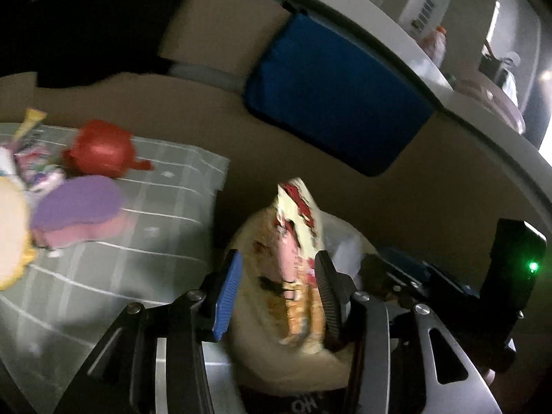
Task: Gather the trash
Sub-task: 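Carry the snack bag and tissue to the bin and release both tools, then move both open tools back toward the table items, then grasp the red can with the left tool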
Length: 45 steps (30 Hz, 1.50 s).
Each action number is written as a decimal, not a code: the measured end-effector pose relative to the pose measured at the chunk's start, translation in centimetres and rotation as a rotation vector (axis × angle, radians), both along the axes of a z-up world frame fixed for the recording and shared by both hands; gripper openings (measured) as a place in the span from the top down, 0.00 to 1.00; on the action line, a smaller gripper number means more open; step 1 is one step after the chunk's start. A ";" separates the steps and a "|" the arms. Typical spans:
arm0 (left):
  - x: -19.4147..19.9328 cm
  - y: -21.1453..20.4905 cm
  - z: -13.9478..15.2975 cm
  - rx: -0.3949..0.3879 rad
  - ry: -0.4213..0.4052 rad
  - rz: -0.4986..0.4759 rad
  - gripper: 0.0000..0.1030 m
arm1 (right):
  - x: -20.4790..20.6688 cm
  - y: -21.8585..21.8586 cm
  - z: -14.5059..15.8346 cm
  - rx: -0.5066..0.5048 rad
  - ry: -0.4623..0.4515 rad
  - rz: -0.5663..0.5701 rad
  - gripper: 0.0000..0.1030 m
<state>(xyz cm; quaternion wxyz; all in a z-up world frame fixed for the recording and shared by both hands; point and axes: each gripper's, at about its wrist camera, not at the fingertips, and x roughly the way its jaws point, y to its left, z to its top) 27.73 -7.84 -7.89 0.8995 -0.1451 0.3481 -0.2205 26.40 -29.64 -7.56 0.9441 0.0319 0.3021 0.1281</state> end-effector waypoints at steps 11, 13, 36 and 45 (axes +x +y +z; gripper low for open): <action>-2.0 9.8 1.0 0.056 0.001 0.214 0.56 | -0.8 3.3 1.7 -0.040 -0.026 0.056 0.54; -2.7 12.1 0.8 0.066 -0.002 0.260 0.56 | -1.1 4.3 2.0 -0.035 -0.030 0.080 0.54; -1.3 27.3 -0.1 0.036 -0.019 0.383 0.56 | 0.1 18.7 0.5 -0.013 0.034 0.311 0.54; 8.2 34.8 -1.4 0.047 0.080 0.417 0.56 | 2.5 21.4 -1.2 0.005 0.082 0.326 0.54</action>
